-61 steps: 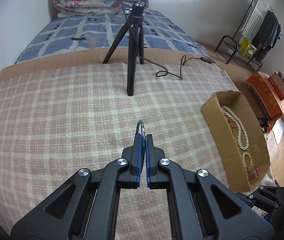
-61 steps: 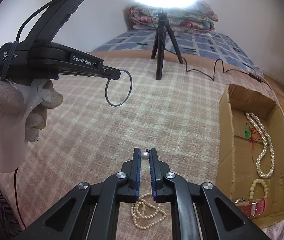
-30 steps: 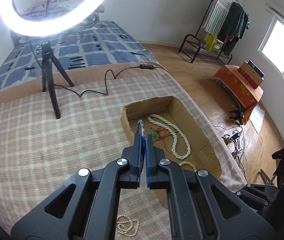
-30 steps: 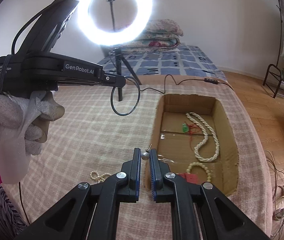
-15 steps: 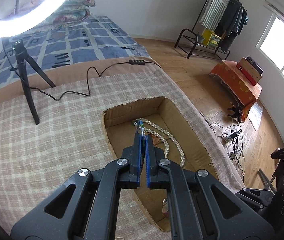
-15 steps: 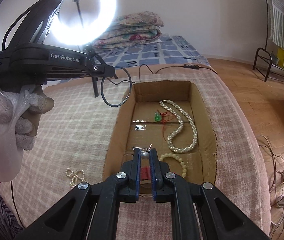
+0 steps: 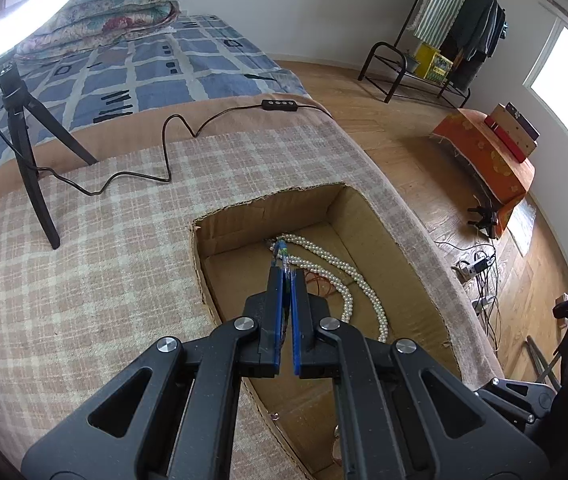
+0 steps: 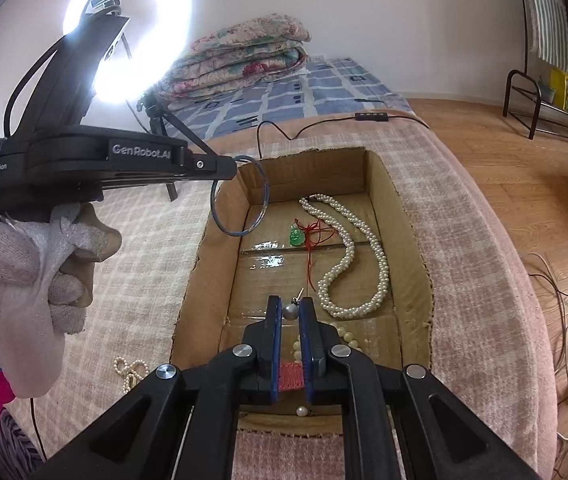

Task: Organize jewelry
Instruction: 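Lower the bangle into the box and open left tool while right tool releases the earring, then withdraw both tools from the box and move right tool over the small pearl strand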

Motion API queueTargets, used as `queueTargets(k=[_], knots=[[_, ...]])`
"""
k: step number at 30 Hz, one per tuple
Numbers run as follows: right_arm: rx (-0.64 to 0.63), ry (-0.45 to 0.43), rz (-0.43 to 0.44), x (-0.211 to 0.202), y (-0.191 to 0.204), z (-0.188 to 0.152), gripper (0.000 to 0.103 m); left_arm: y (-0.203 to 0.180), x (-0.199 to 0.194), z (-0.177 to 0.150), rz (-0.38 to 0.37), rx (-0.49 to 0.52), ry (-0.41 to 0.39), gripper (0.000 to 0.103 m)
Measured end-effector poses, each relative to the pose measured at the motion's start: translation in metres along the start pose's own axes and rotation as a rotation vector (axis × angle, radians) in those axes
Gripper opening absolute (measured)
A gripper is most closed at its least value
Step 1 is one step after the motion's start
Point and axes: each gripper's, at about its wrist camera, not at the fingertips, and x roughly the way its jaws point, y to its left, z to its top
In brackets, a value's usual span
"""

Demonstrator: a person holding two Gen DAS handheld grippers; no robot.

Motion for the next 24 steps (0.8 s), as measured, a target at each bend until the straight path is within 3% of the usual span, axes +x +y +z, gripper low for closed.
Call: queueTargets(k=[5,7,9,10,12,13,14,17,19,24], knots=[[-0.019,0.006,0.017,0.008,0.008,0.003,0.009,-0.002,0.002,0.004,-0.001,0.008,0.002,0.001],[-0.023,0.002,0.020,0.009,0.010,0.003,0.017,-0.003,0.001,0.005,0.000,0.014,-0.001,0.001],[-0.024,-0.004,0.024,0.010,0.012,0.004,0.031,-0.005,-0.002,0.007,-0.001,0.019,-0.010,0.001],[-0.027,-0.003,0.021,0.010,0.013,0.004,0.032,-0.006,-0.002,0.007,0.002,0.025,-0.010,0.002],[-0.034,-0.001,0.011,0.010,0.016,0.005,0.046,-0.007,-0.003,0.008,0.015,0.037,-0.014,0.012],[-0.037,-0.003,0.007,0.009,0.017,0.005,0.052,-0.008,-0.004,0.008,0.021,0.039,-0.017,0.033],[-0.038,-0.007,0.003,0.009,0.017,0.005,0.065,-0.008,-0.006,0.008,0.021,0.040,-0.025,0.048],[-0.049,-0.029,-0.018,0.004,0.022,0.005,0.088,-0.008,-0.010,0.008,0.029,0.034,-0.041,0.056],[-0.061,-0.038,-0.035,0.001,0.024,0.005,0.096,-0.007,-0.011,0.008,0.026,0.033,-0.035,0.056],[-0.087,-0.040,-0.061,-0.001,0.031,0.005,0.099,-0.007,-0.016,0.007,0.031,0.031,-0.037,0.057]])
